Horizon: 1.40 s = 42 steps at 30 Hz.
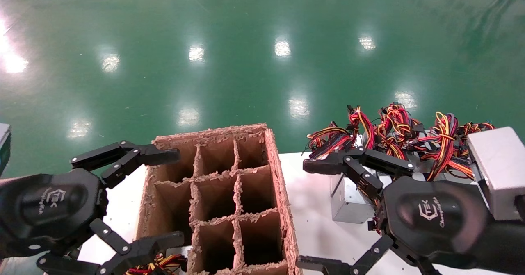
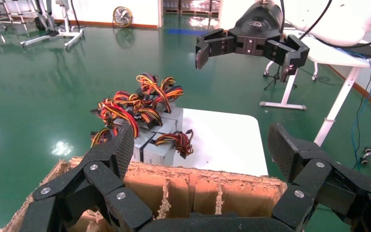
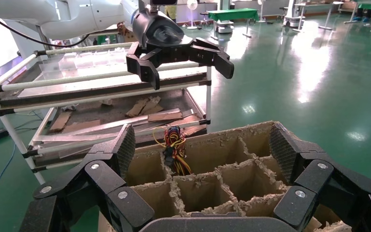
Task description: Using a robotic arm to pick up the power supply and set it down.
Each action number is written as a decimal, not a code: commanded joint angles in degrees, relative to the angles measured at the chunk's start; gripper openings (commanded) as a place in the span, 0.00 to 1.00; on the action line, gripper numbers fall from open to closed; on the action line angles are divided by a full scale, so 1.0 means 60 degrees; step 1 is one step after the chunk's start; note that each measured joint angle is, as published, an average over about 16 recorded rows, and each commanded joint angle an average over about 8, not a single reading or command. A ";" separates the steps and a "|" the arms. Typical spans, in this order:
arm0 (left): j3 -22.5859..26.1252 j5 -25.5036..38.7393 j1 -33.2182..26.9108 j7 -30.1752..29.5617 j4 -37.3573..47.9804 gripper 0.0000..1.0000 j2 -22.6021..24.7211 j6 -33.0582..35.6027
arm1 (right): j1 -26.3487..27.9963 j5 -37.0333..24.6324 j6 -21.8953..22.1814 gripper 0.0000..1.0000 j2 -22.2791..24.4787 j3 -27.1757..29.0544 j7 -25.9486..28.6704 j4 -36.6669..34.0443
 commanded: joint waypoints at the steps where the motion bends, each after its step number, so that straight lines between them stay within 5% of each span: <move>1: 0.0000 0.0000 0.0000 0.0000 0.0000 1.00 0.0000 0.0000 | -0.0006 0.0000 0.0016 1.00 0.0001 0.0004 -0.0001 0.0001; 42: 0.0000 0.0000 0.0000 0.0000 0.0000 1.00 0.0000 0.0000 | -0.0029 -0.0002 0.0077 1.00 0.0011 0.0024 -0.0014 0.0012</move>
